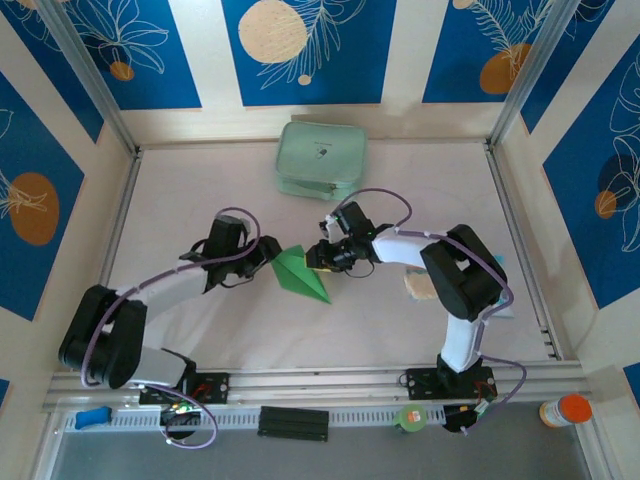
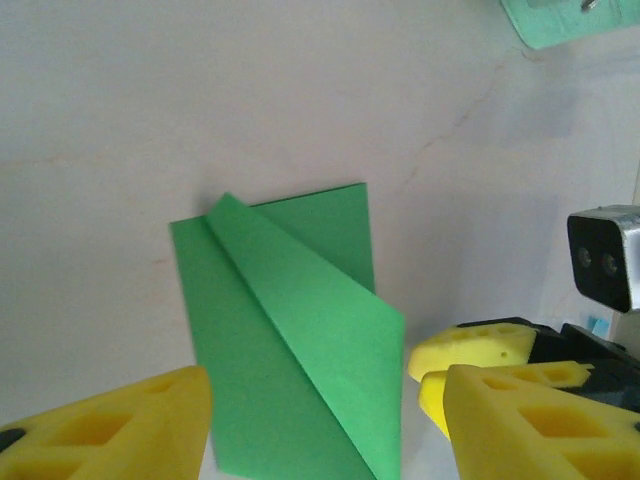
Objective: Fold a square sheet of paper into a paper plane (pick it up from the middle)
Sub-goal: Pick up the paper from the center of the table.
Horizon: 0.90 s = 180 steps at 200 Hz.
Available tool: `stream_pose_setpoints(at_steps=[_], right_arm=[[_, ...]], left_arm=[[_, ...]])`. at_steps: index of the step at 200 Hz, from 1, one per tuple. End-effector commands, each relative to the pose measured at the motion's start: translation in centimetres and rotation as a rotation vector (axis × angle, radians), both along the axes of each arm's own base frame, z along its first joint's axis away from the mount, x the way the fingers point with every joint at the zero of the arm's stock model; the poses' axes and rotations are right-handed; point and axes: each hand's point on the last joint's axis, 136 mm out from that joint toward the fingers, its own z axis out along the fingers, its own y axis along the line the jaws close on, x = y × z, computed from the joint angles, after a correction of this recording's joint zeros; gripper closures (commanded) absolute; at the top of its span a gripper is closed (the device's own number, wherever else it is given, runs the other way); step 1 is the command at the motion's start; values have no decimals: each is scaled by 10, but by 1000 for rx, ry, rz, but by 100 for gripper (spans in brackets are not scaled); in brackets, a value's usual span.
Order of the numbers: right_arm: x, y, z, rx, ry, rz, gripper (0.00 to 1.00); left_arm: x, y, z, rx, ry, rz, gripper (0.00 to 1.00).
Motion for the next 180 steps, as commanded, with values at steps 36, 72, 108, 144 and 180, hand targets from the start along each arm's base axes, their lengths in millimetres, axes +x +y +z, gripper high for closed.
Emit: stream_pose_setpoints(at_steps=[36,72,108,144,180], right_arm=[[-3,15,-2,68,46,75,74],[-1,18,-2,89,34,92,82],[8,19,22,161,-43,75,95],[12,13,68,288,-98,40,96],[8,12,106,407,-89,32,96]], left_arm=[[-1,14,4,5,-16,55,33],[0,12,5,-6,-22,44,32],[-1,10,18,-45,-77,24,30],[-7,-2,41,-126,-153,-32,22],[-18,-32,67,-223,-228,-146,20]])
